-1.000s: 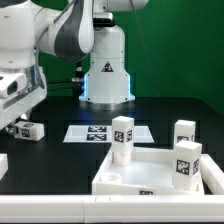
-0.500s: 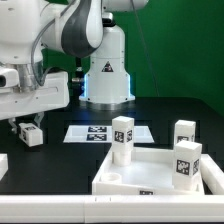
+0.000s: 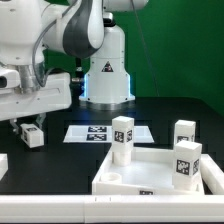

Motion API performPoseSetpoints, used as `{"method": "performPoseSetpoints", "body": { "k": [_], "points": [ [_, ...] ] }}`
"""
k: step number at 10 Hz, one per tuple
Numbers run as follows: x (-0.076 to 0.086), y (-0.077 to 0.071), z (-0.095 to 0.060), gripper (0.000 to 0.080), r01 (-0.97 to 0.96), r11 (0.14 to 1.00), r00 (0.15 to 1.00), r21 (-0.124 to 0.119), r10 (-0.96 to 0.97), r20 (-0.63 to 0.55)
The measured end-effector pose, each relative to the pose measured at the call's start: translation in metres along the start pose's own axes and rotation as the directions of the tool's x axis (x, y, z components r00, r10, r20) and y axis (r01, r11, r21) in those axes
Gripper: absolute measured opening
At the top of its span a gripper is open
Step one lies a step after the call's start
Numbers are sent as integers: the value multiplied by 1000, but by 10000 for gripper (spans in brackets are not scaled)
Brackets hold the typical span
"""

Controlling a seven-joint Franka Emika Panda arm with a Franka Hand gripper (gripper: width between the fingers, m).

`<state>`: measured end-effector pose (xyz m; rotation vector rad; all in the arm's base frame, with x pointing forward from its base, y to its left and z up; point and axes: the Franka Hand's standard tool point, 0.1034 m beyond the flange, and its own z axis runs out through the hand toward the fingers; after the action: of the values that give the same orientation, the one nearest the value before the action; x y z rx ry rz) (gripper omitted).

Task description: Assemble square table

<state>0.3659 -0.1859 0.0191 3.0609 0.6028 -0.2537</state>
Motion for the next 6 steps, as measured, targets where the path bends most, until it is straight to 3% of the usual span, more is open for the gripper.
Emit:
{"method": "performPoseSetpoints", "body": {
  "k": [2,3,5,6],
  "points": [
    [31,-20,-6,289,-94,996,996,-6,94,1],
    [39,-28,-6,289,-161,987,987,4,161,0],
    [44,-39,-1,289,-255,967,967,10,255,3],
    [42,-41,3,289,-265,964,964,2,265,-3]
  ]
}}
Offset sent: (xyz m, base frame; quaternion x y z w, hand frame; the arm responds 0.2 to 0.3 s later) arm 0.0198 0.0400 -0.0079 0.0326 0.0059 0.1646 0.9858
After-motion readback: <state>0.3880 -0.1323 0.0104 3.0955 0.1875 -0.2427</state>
